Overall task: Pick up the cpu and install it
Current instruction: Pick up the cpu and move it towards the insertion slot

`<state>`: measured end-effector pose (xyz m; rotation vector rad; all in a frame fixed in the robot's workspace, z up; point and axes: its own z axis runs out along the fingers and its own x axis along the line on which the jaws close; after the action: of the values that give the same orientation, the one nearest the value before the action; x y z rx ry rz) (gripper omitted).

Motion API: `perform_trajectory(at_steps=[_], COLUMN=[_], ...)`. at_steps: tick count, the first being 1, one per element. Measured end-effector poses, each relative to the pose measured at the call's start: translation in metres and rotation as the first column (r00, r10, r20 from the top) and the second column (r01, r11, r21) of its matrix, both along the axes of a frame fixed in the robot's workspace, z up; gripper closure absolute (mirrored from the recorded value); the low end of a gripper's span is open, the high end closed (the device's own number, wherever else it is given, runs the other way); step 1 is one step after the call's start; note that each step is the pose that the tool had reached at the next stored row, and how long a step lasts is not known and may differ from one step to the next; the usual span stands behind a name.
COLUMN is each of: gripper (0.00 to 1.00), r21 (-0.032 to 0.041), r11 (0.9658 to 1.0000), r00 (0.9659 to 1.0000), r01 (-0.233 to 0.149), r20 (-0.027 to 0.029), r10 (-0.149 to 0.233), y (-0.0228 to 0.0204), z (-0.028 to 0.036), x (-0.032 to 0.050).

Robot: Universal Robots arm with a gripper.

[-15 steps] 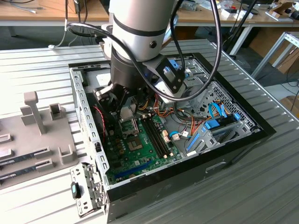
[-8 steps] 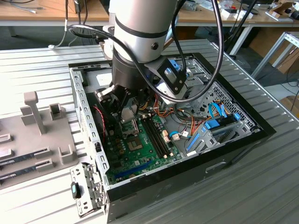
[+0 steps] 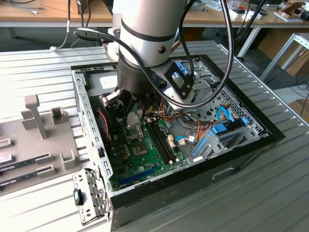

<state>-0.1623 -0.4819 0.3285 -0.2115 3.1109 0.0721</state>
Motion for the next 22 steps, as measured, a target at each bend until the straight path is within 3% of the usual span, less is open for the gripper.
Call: perform_trajectory(at_steps=[15, 22], gripper=[0.53, 0.53], r21=[-0.0001, -0.0004], r11=[1.0000, 1.0000], r00=[1.0000, 1.0000], r01=[0.000, 0.000], r20=[0.0000, 0.0000], r10=[0.000, 0.000], y=[-0.0061, -0.0093], z=[-0.0034, -0.0054], x=[0.0064, 0.0143])
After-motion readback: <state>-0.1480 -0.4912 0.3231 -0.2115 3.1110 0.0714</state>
